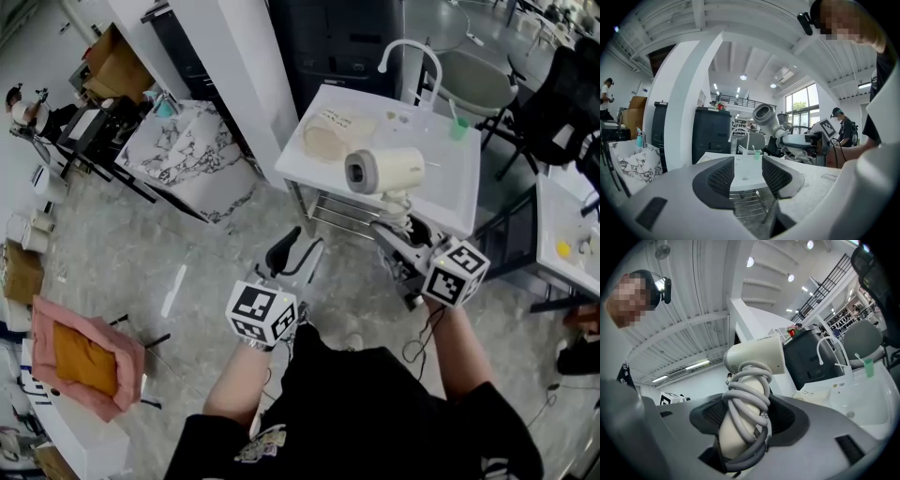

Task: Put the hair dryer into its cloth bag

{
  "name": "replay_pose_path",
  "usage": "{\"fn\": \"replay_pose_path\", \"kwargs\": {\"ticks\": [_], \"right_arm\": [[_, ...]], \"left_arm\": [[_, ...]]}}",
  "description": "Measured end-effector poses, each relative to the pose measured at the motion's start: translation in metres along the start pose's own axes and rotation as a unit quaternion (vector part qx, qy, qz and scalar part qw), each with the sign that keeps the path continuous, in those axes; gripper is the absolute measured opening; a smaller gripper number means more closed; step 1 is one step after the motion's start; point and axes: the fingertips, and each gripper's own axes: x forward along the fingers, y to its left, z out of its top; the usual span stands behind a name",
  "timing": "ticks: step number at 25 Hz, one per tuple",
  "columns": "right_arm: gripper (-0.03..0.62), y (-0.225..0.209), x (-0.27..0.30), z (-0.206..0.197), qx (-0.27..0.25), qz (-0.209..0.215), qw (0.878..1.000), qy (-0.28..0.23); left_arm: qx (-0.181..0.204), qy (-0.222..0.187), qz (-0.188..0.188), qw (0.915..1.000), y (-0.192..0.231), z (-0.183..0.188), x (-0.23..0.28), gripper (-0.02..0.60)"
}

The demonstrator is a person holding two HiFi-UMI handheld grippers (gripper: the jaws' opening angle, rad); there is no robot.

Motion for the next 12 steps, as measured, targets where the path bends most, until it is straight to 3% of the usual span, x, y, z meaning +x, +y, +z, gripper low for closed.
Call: {"fn": "replay_pose_path", "kwargs": {"ticks": [12], "right_arm": [[0.249, -0.016, 0.054, 0.009, 0.002, -0.032, 0.999, -0.01]], "left_arm": [[-0.005, -0.008, -0.02, 0.9998, 0.064, 0.01, 0.018, 0.173]]}}
